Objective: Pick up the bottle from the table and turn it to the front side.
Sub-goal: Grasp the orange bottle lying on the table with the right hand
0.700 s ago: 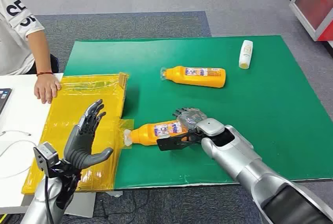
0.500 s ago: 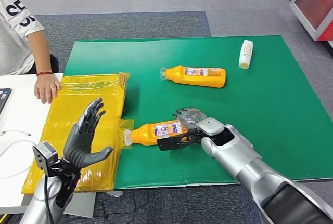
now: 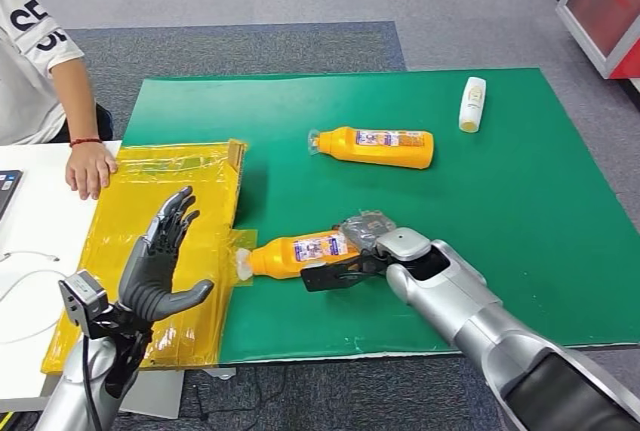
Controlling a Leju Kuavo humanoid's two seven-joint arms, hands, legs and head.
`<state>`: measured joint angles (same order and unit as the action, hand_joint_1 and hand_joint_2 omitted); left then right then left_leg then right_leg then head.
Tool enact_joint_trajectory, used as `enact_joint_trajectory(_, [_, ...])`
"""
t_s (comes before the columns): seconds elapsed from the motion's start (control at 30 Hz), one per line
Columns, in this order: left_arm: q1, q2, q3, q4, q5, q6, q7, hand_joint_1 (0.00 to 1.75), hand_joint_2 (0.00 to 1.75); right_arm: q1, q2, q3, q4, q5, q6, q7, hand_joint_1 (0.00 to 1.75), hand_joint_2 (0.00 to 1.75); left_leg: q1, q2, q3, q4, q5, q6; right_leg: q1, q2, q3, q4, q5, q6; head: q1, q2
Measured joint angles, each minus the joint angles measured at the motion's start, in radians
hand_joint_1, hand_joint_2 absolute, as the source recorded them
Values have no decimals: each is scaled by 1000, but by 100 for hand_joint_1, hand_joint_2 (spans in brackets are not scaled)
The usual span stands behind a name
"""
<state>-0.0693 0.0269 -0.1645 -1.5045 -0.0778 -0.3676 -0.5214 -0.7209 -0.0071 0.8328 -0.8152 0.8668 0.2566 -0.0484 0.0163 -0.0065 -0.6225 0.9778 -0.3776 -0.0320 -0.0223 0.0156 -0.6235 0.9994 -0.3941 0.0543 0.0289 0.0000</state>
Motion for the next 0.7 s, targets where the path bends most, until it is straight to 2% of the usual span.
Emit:
enact_joint_trajectory(0.23, [-7,0,0,5,0,-4,-2,0,175,1,-14,-7,0,-79,-9,-36,175,175,0,0,0,0,0,0,0,0,0,0,0,0,0,0])
enact_joint_trajectory(0.4, [-20,0,-1,16,3,-9,-9,0,175,10,-43,-37,0,-190,0,-100,175,175,0,0,0,0,0,0,0,0,0,0,0,0,0,0])
enact_joint_trajectory(0.57, [-30,4,-3,36,9,-26,-33,0,175,36,-100,-92,0,-351,38,-224,175,175,0,0,0,0,0,0,0,0,-1,0,0,0,0,0])
enact_joint_trajectory(0.7, [-51,7,-13,64,11,-39,-52,0,175,85,-158,-157,-1,-548,121,-369,175,175,0,-1,-1,0,0,0,0,-1,-1,0,0,0,0,0])
